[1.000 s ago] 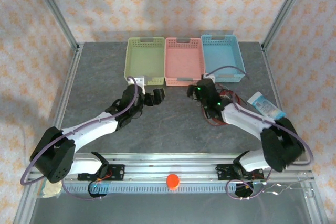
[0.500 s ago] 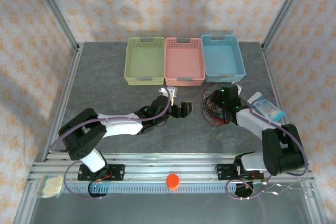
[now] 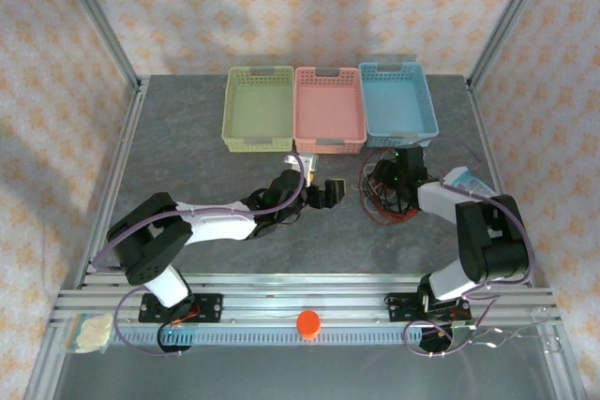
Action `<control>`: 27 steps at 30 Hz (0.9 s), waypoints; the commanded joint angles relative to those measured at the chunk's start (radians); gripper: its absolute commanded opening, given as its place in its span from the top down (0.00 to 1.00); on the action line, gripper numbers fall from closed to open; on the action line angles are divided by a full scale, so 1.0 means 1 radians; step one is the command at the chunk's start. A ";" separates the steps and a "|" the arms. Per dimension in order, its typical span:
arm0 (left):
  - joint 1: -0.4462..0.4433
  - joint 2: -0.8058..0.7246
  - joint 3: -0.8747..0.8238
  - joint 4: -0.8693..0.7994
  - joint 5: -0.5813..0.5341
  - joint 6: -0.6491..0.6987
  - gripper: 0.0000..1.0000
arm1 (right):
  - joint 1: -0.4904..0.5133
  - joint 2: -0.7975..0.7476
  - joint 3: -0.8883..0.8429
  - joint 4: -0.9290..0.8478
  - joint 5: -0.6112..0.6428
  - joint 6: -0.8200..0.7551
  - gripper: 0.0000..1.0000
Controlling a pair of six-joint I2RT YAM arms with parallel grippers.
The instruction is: Untangle the cables
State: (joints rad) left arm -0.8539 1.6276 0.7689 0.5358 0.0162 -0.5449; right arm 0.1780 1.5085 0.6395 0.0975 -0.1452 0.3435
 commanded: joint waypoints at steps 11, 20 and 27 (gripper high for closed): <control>0.013 -0.129 -0.078 -0.103 -0.120 -0.036 0.01 | 0.180 -0.027 -0.081 -0.064 -0.018 0.045 0.39; 0.095 -0.260 -0.193 -0.127 -0.162 -0.115 0.01 | 0.452 -0.022 -0.068 0.002 -0.019 0.235 0.42; 0.149 -0.348 -0.273 -0.161 -0.183 -0.132 0.01 | 0.616 0.081 0.043 0.085 -0.015 0.296 0.43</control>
State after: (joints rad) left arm -0.7231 1.3121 0.5247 0.4118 -0.1345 -0.6552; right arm 0.7433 1.5513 0.6361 0.1291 -0.1272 0.5785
